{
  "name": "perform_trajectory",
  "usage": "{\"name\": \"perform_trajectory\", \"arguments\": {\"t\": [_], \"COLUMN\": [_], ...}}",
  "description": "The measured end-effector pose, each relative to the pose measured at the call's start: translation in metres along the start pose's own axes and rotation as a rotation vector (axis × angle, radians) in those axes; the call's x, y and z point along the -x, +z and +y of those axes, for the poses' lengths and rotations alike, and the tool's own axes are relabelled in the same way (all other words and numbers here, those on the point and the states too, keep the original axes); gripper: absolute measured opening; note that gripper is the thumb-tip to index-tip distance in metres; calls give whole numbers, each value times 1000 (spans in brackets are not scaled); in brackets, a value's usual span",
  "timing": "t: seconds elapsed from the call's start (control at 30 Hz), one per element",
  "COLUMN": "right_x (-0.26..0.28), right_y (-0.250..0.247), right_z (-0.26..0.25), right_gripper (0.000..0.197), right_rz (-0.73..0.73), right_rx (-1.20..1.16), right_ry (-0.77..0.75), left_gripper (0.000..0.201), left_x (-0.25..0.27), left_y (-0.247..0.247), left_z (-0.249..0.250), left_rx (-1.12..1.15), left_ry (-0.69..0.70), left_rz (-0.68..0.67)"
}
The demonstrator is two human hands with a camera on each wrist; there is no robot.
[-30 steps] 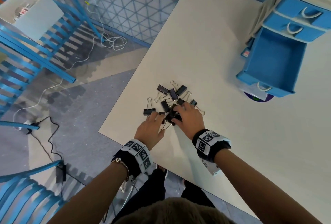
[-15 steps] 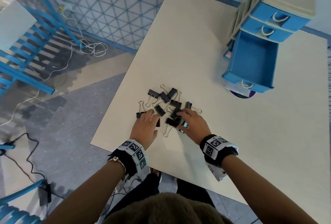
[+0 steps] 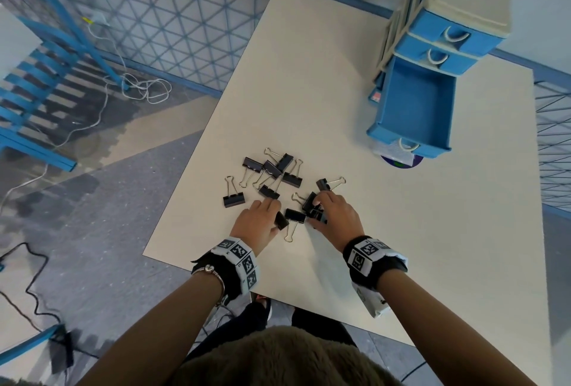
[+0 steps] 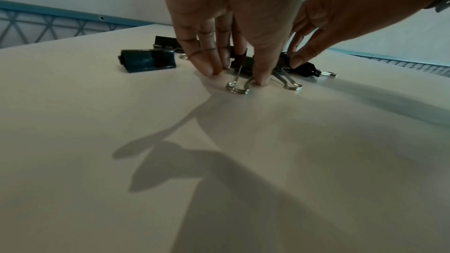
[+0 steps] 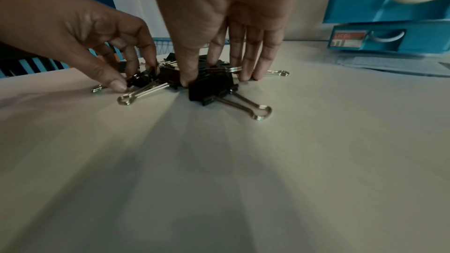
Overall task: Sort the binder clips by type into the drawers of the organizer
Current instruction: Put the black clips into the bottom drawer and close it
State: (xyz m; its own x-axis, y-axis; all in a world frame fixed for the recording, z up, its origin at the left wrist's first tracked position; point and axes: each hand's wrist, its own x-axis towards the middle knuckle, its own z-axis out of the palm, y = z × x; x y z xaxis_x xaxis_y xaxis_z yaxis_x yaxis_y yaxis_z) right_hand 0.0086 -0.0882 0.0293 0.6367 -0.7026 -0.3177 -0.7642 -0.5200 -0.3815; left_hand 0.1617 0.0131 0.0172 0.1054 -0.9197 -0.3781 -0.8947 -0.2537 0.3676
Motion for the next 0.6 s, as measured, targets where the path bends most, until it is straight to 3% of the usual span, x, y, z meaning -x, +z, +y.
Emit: {"name": "perform_trajectory", "arguments": {"t": [0.1, 0.3, 0.47, 0.6], "right_x": [-2, -9, -14, -15], "right_y": [1, 3, -1, -5], "right_z": [-3, -4, -1, 4], "right_gripper": [32, 50, 42, 35], "right_rz": [1, -68, -91, -77], "right_rx": [1, 76, 118, 13], "right_ry": [4, -48, -71, -64], "left_gripper": [38, 43, 37, 37], "left_x": [-1, -2, -3, -4], "left_y": [-1, -3, -2, -3], "left_z": [7, 8, 9, 12], "left_rx": [26, 55, 80, 113], "left_ry": [-6, -10, -33, -88], "left_rz": [-32, -60, -48, -50]}}
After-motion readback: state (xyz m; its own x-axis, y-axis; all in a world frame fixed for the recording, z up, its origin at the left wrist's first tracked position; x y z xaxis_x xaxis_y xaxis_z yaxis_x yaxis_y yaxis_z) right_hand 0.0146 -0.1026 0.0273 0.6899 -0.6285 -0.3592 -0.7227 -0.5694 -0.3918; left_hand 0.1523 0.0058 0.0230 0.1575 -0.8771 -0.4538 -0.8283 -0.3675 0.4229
